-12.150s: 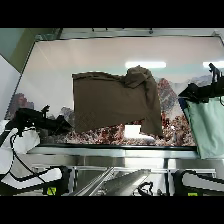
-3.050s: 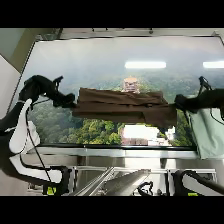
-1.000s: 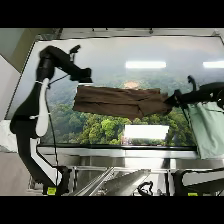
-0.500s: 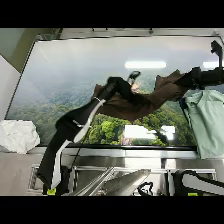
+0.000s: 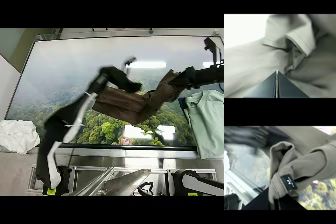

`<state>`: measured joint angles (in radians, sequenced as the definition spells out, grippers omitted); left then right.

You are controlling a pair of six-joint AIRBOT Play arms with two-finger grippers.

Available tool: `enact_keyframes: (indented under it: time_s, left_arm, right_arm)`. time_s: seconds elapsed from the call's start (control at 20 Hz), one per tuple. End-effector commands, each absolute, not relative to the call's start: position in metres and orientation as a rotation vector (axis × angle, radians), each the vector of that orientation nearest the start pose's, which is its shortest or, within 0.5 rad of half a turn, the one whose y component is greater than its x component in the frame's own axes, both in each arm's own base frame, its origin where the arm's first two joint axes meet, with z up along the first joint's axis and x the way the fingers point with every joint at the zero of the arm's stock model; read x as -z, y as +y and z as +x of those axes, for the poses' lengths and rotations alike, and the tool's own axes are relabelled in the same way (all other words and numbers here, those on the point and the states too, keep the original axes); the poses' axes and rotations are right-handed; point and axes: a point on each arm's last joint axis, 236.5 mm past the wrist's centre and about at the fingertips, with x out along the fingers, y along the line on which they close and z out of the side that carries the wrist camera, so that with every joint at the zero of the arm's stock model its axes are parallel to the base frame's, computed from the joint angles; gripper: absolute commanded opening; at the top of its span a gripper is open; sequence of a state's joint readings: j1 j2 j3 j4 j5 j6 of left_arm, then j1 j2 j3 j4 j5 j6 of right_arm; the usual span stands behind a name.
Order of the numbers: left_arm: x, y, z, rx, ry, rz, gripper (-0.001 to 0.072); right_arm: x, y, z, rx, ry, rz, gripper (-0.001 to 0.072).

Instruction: Fold the shirts.

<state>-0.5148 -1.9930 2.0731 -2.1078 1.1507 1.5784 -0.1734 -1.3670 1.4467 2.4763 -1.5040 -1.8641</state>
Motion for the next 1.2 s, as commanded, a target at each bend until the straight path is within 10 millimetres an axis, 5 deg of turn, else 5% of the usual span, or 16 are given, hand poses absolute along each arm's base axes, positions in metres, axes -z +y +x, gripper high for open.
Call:
enact_keyframes:
  time_s: [0.0, 0.1, 0.2, 0.4, 0.45, 0.5, 0.55, 0.65, 0.8, 0.9, 1.05, 1.15]
  left_arm:
    - [-0.142, -0.281, 0.484, 0.696, 1.037, -0.244, 0.0011]
    - [-0.193, -0.226, 0.489, 0.628, 0.939, -0.274, 0.0011]
    - [-0.226, -0.188, 0.488, 0.569, 0.86, -0.299, 0.0011]
    - [-0.238, -0.157, 0.476, 0.522, 0.785, -0.284, 0.0011]
    - [-0.236, -0.155, 0.474, 0.515, 0.78, -0.289, 0.0011]
    - [-0.232, -0.154, 0.473, 0.51, 0.774, -0.29, 0.0012]
    - [-0.228, -0.153, 0.472, 0.504, 0.773, -0.293, 0.0011]
    - [-0.221, -0.152, 0.47, 0.501, 0.779, -0.29, 0.0011]
    - [-0.221, -0.153, 0.47, 0.503, 0.779, -0.286, 0.0011]
    - [-0.221, -0.153, 0.469, 0.504, 0.781, -0.286, 0.0011]
    - [-0.221, -0.156, 0.468, 0.51, 0.783, -0.284, 0.0012]
    - [-0.221, -0.158, 0.468, 0.513, 0.783, -0.282, 0.0011]
  right_arm:
    - [-0.145, 0.16, 0.415, -0.715, 1.058, 0.54, 0.0023]
    - [-0.141, 0.214, 0.433, -0.745, 0.986, 0.521, 0.0024]
    - [-0.117, 0.287, 0.438, -0.79, 0.966, 0.5, 0.0025]
    - [-0.023, 0.435, 0.423, -0.883, 0.985, 0.393, 0.0029]
    - [-0.009, 0.462, 0.409, -0.941, 1.012, 0.352, 0.0155]
    - [0.0, 0.478, 0.395, -0.997, 1.051, 0.303, 0.0496]
    - [0.0, 0.477, 0.386, -1.042, 1.09, 0.255, 0.0611]
    - [-0.021, 0.438, 0.399, -1.017, 1.15, 0.218, 0.0603]
    - [-0.075, 0.342, 0.452, -0.837, 1.122, 0.32, 0.0604]
    - [-0.09, 0.256, 0.477, -0.636, 1.138, 0.35, 0.0605]
    - [-0.063, 0.161, 0.462, -0.382, 1.298, 0.332, 0.0606]
    - [-0.025, 0.145, 0.436, -0.325, 1.409, 0.346, 0.061]
